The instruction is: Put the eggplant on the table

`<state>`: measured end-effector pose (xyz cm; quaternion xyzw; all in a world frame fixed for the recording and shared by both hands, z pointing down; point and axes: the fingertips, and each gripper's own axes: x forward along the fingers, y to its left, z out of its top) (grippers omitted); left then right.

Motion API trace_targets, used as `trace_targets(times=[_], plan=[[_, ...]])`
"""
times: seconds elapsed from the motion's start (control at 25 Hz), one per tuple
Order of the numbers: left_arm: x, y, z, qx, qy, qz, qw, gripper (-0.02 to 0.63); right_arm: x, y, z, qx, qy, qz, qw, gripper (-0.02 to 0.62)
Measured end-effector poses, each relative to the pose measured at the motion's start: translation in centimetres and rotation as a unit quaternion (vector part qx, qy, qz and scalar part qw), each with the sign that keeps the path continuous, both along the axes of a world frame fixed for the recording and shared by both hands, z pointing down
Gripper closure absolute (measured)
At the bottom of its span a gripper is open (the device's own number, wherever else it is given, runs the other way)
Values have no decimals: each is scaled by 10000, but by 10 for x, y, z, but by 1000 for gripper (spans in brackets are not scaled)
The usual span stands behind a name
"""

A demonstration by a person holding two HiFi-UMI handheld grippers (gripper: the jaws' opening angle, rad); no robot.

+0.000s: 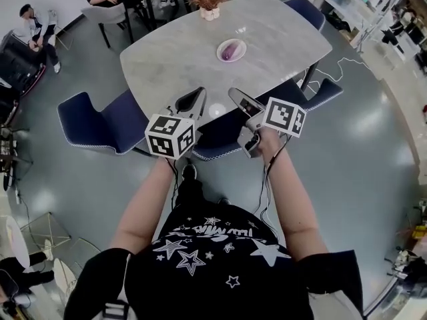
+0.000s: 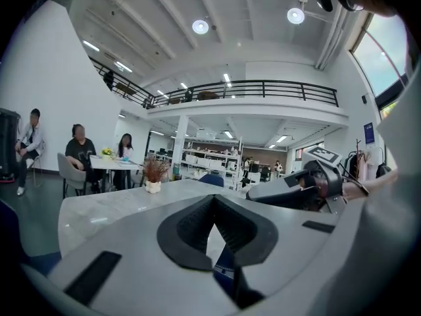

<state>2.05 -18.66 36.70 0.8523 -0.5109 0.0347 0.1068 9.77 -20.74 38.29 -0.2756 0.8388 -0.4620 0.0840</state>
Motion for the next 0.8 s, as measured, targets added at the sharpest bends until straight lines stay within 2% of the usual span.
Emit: trace_targets(times=[0.16, 0.32, 0.44, 0.8], plan=[[6, 34, 4, -76, 5, -255, 9996, 598, 2, 30, 0, 67, -83, -215, 9997, 520], [1, 69, 7, -96, 12, -480, 9988, 598, -9, 63, 9, 164, 65, -428, 9989, 521], [0, 80, 9, -106, -21, -508, 9987, 598, -12, 73, 12, 177, 129, -451, 9987, 545], [-15, 107, 6, -96, -18, -486, 9988, 598, -23, 90, 3, 196, 161, -350, 9991, 546]])
